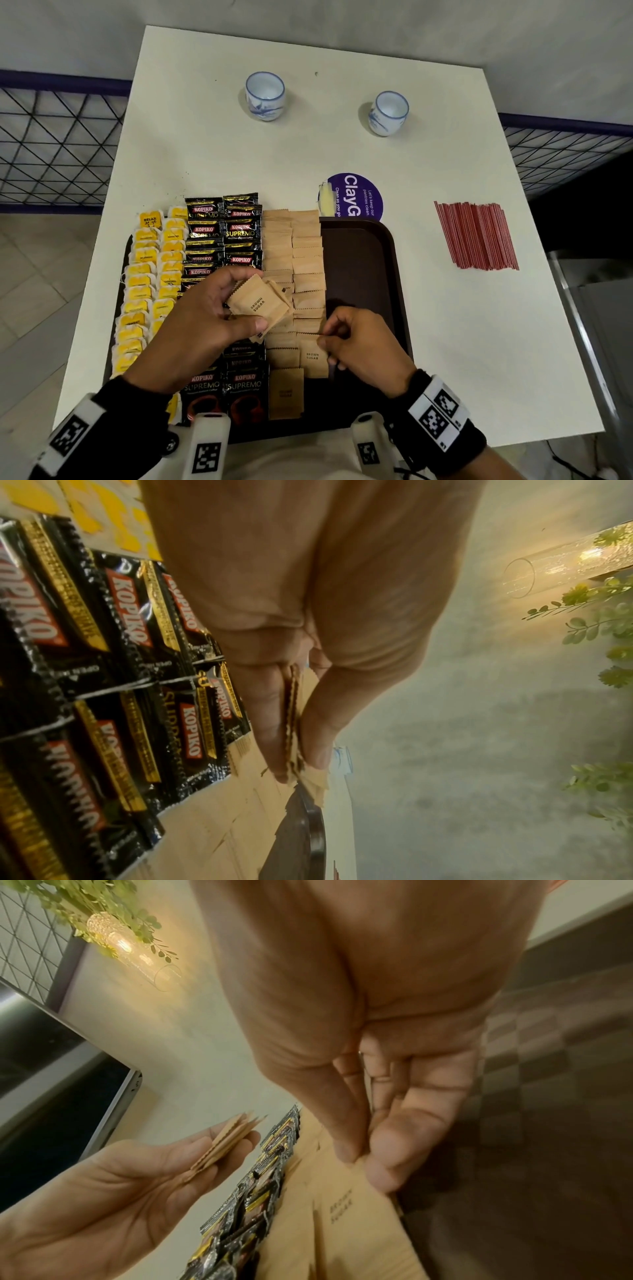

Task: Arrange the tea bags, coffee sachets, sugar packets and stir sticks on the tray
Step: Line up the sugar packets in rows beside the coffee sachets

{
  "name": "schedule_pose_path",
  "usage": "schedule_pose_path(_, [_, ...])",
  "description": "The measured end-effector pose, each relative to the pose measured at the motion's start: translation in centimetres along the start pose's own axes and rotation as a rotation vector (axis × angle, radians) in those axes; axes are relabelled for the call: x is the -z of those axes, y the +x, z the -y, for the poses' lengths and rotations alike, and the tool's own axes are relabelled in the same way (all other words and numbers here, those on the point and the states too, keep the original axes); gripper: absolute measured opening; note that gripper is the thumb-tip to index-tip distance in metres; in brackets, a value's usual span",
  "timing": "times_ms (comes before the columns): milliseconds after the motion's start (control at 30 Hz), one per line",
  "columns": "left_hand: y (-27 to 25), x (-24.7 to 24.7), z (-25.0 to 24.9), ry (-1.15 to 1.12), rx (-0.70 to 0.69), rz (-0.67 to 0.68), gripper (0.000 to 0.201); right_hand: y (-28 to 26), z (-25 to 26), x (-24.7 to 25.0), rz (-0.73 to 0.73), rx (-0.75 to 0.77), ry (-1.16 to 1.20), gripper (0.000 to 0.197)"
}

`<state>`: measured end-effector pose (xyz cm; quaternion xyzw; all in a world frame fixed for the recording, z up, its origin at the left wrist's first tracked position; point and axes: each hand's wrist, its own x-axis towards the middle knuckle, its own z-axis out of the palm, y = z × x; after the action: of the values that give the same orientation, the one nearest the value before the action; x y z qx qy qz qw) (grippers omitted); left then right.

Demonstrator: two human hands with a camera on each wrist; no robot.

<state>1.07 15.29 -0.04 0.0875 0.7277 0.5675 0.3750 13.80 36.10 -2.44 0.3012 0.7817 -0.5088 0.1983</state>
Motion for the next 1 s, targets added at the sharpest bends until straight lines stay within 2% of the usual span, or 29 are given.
schedule_pose_path(533, [0.0,-0.4,0.1,-0.02,0.014,0.008,0.062,0.1,0.7,-0.4,-0.11,-0.005,-0.018,0.014])
schedule_pose_path(667, [0.1,-0.9,-0.2,-0.013,0.005,-0.007,0.06,-0.2,2.3,0.9,-0.216,0.154,0.036,0.016])
schedule_pose_path(800, [0.4,-1.9,-0.6,0.033,-0.027,0.021,0.054,-0.3,5.0,1.0,-0.169,0.338,0.149,0.014])
schedule_pose_path(900, [0.7,-2.6,-1.0,0.057,-0.063,0.062,0.04,0.4,5.9,0.4,-0.128,0.358,0.087,0.021])
schedule_pose_path(1000, [0.9,-2.8,-1.2,0.06,-0.072,0.062,0.035,1.0,6.2,0.2,-0.13,0.325,0.078,0.018])
